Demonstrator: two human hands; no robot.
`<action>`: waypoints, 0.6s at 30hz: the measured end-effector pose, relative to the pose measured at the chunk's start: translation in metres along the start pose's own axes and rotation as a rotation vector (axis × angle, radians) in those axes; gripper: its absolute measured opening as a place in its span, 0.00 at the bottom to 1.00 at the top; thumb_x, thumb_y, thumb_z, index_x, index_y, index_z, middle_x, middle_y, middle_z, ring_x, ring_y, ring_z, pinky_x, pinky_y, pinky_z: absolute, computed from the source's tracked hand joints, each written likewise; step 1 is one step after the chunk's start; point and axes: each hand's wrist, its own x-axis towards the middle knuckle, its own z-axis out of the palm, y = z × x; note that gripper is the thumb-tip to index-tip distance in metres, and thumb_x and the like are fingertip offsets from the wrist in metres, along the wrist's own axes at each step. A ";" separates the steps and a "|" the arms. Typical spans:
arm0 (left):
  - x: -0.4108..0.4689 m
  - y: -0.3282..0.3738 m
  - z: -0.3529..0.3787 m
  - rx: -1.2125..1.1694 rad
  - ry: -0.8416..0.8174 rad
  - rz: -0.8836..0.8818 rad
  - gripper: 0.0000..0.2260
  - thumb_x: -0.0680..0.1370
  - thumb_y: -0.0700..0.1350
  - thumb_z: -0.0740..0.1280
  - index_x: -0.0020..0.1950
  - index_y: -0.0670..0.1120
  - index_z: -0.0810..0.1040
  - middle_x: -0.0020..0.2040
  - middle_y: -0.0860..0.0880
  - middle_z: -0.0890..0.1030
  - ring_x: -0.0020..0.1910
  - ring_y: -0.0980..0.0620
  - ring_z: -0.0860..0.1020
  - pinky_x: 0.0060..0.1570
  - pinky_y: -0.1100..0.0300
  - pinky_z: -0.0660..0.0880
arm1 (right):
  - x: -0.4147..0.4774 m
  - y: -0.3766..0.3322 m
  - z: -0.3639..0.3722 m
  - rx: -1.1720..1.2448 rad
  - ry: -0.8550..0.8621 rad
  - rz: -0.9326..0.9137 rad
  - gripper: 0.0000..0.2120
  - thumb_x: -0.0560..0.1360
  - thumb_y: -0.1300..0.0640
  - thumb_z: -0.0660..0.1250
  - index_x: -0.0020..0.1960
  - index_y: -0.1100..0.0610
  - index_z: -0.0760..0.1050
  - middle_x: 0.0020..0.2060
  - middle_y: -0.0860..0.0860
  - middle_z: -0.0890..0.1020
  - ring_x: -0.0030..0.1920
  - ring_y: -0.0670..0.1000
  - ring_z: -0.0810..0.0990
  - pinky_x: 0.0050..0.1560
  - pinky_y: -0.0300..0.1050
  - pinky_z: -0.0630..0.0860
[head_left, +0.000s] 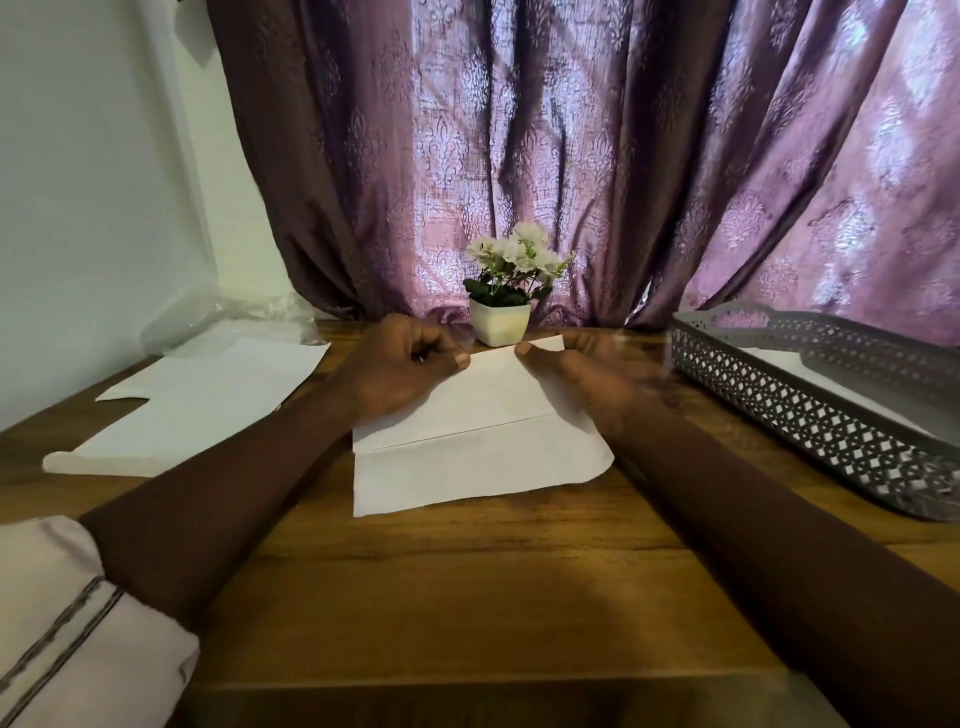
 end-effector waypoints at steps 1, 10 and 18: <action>0.000 -0.002 -0.003 0.017 -0.010 -0.008 0.07 0.75 0.49 0.74 0.39 0.48 0.85 0.35 0.54 0.81 0.38 0.57 0.75 0.43 0.56 0.72 | 0.001 0.000 -0.004 0.010 0.018 -0.002 0.03 0.73 0.72 0.72 0.45 0.70 0.78 0.52 0.68 0.82 0.53 0.66 0.81 0.58 0.68 0.78; -0.009 -0.007 -0.016 0.099 -0.048 -0.112 0.03 0.71 0.57 0.76 0.43 0.62 0.86 0.44 0.58 0.87 0.48 0.54 0.85 0.57 0.47 0.81 | -0.004 -0.010 -0.027 -0.397 0.127 -0.040 0.04 0.77 0.62 0.72 0.51 0.58 0.85 0.48 0.54 0.87 0.47 0.51 0.84 0.43 0.43 0.80; -0.008 0.000 -0.010 0.174 -0.073 -0.038 0.10 0.76 0.40 0.75 0.42 0.57 0.83 0.40 0.59 0.85 0.38 0.64 0.80 0.41 0.72 0.73 | -0.011 -0.021 -0.004 -1.220 -0.078 -0.425 0.04 0.77 0.52 0.71 0.49 0.48 0.86 0.42 0.40 0.84 0.41 0.40 0.80 0.36 0.23 0.67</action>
